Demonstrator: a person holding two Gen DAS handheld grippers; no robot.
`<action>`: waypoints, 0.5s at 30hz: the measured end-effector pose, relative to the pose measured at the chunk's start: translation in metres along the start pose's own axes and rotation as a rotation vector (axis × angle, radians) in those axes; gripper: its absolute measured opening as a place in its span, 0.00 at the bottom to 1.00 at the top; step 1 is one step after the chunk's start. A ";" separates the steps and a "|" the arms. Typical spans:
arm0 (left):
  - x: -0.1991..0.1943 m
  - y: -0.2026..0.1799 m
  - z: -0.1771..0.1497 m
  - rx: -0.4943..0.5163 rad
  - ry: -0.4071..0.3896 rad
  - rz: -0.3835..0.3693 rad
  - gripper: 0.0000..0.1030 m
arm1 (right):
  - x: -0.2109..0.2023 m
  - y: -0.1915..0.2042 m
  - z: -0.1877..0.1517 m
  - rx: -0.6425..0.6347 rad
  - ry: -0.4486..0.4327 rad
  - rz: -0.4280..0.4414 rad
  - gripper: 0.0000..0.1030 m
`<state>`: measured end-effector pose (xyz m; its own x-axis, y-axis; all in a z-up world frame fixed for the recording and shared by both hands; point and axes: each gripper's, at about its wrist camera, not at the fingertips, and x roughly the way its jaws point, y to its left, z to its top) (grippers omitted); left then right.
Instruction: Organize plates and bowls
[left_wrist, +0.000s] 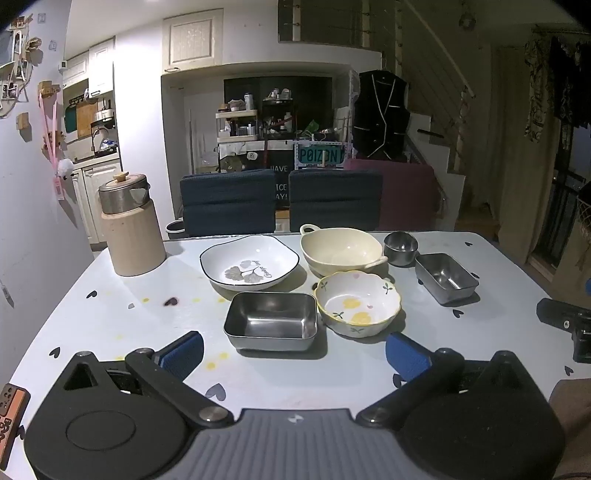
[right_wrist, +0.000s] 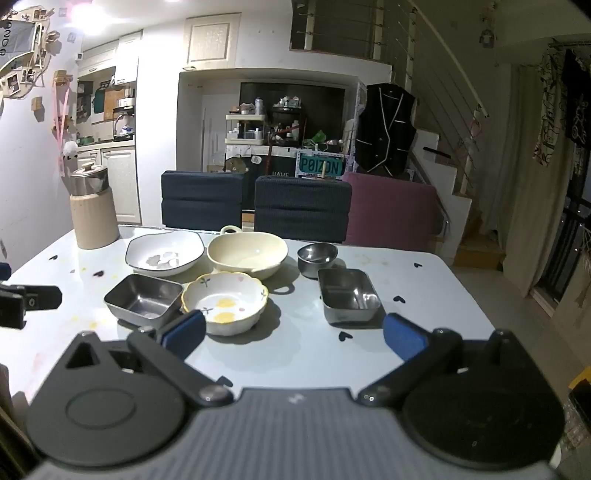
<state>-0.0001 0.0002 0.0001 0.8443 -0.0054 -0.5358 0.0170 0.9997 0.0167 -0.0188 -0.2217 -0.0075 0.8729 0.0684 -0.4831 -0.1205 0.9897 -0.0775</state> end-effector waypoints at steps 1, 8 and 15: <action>0.000 0.000 0.000 0.000 0.000 0.000 1.00 | 0.000 0.000 0.000 0.000 0.000 0.000 1.00; 0.000 0.000 0.000 -0.001 0.000 0.000 1.00 | 0.000 0.000 0.000 -0.001 0.000 0.000 1.00; 0.000 0.000 0.000 -0.001 -0.001 -0.001 1.00 | 0.000 0.000 0.000 -0.002 0.002 -0.005 1.00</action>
<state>-0.0001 0.0001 0.0002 0.8450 -0.0066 -0.5348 0.0173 0.9997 0.0151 -0.0185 -0.2216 -0.0072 0.8723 0.0632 -0.4848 -0.1172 0.9897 -0.0819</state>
